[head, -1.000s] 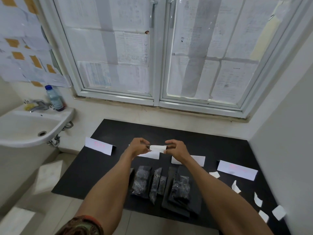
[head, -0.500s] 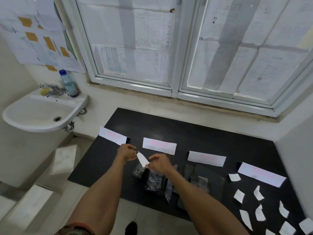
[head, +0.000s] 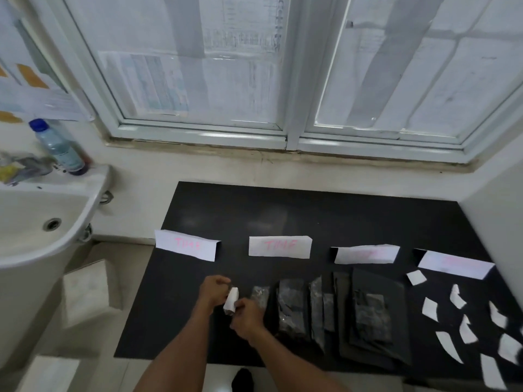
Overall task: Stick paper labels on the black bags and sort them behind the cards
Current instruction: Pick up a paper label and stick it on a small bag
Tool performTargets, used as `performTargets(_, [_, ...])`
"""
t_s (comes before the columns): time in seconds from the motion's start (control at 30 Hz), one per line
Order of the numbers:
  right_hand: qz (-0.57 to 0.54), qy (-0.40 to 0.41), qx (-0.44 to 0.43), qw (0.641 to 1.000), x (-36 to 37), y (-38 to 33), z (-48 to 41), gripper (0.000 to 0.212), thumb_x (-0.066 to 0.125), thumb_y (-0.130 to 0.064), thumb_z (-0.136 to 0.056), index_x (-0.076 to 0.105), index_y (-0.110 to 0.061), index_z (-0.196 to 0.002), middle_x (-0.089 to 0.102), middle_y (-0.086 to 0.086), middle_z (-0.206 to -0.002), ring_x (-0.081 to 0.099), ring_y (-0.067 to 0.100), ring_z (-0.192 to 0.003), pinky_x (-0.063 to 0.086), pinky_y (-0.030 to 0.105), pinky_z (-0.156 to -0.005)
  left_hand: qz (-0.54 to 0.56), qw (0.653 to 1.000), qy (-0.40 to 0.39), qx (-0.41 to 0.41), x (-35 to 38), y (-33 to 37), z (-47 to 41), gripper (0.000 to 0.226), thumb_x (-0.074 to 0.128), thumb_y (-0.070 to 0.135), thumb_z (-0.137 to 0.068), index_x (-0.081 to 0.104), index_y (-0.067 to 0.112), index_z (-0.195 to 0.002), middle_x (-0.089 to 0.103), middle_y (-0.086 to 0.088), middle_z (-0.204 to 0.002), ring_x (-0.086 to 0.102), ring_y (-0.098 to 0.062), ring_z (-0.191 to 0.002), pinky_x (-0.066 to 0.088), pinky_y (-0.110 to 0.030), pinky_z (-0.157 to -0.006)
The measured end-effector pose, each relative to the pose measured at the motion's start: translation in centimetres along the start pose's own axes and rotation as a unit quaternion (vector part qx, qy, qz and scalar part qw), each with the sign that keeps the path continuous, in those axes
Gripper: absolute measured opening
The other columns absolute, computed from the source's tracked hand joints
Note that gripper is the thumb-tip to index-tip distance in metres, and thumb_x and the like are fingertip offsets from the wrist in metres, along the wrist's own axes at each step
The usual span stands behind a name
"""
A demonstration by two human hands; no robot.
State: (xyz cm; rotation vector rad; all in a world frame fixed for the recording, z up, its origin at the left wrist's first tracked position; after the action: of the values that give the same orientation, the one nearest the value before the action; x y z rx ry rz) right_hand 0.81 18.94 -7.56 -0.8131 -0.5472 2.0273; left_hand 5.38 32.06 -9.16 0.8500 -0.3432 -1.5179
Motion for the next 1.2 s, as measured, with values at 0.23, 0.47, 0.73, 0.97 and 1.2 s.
performTargets(0.23, [0.118,0.013,-0.003,0.993,1.4,1.2,-2.4,0.013,0.055,-0.010,-0.078,0.057,-0.014,-0.090,0.059,0.009,-0.099,0.058,0.026,-0.096,0.043,0.024,-0.065,-0.074,0.996,-0.043,-0.002,0.9,-2.1,-1.4,0.028,0.056,0.000,-0.073,0.076,0.006,-0.090,0.073,-0.015,-0.096,0.068,-0.029,-0.089,0.057,-0.038,-0.076])
performTargets(0.47, [0.097,-0.001,0.023,0.995,1.3,0.6,-1.7,0.047,0.061,-0.016,-0.084,0.051,0.000,-0.127,0.053,0.016,-0.132,0.054,0.025,-0.119,0.045,0.035,-0.096,-0.027,0.998,-0.038,-0.038,0.9,-1.4,-0.3,0.022,0.052,0.000,-0.073,0.070,0.011,-0.072,0.067,-0.016,-0.087,0.064,-0.031,-0.084,0.057,-0.041,-0.072])
performTargets(0.73, [0.070,-0.043,0.011,0.997,0.7,-0.3,0.1,0.044,0.054,-0.011,-0.086,0.050,-0.004,-0.129,0.055,0.015,-0.132,0.054,0.030,-0.119,0.046,0.038,-0.101,0.004,0.998,-0.043,-0.048,1.5,-1.5,0.4,0.014,0.053,0.002,-0.083,0.062,0.012,-0.079,0.062,-0.010,-0.081,0.060,-0.026,-0.075,0.055,-0.035,-0.070])
performTargets(0.97, [0.078,0.013,0.006,0.997,-1.1,-0.5,0.5,0.018,0.059,-0.012,-0.087,0.064,-0.002,-0.102,0.063,0.016,-0.116,0.059,0.023,-0.107,0.046,0.027,-0.082,-0.113,0.993,-0.013,0.023,1.6,1.6,1.8,0.017,0.056,0.008,-0.078,0.071,0.015,-0.073,0.068,-0.011,-0.088,0.063,-0.028,-0.090,0.047,-0.031,-0.078])
performTargets(1.2, [0.009,0.146,-0.044,0.988,-9.6,-1.2,2.8,0.023,0.057,-0.006,-0.082,0.073,-0.006,-0.098,0.071,0.012,-0.105,0.065,0.017,-0.095,0.048,0.024,-0.084,-0.174,0.977,-0.007,0.127,6.3,7.4,3.8,0.032,0.054,0.000,-0.081,0.067,0.003,-0.110,0.064,-0.016,-0.121,0.058,-0.030,-0.115,0.042,-0.030,-0.098])
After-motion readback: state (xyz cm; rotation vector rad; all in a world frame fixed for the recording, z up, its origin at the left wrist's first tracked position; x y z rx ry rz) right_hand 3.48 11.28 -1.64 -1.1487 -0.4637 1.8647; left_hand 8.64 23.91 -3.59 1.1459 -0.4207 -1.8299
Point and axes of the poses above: each hand's wrist, its own z-axis away from the middle knuckle, its own x-axis out of the palm, y = z × x, the point moved 6 cm from there along -z, towards the middle knuckle
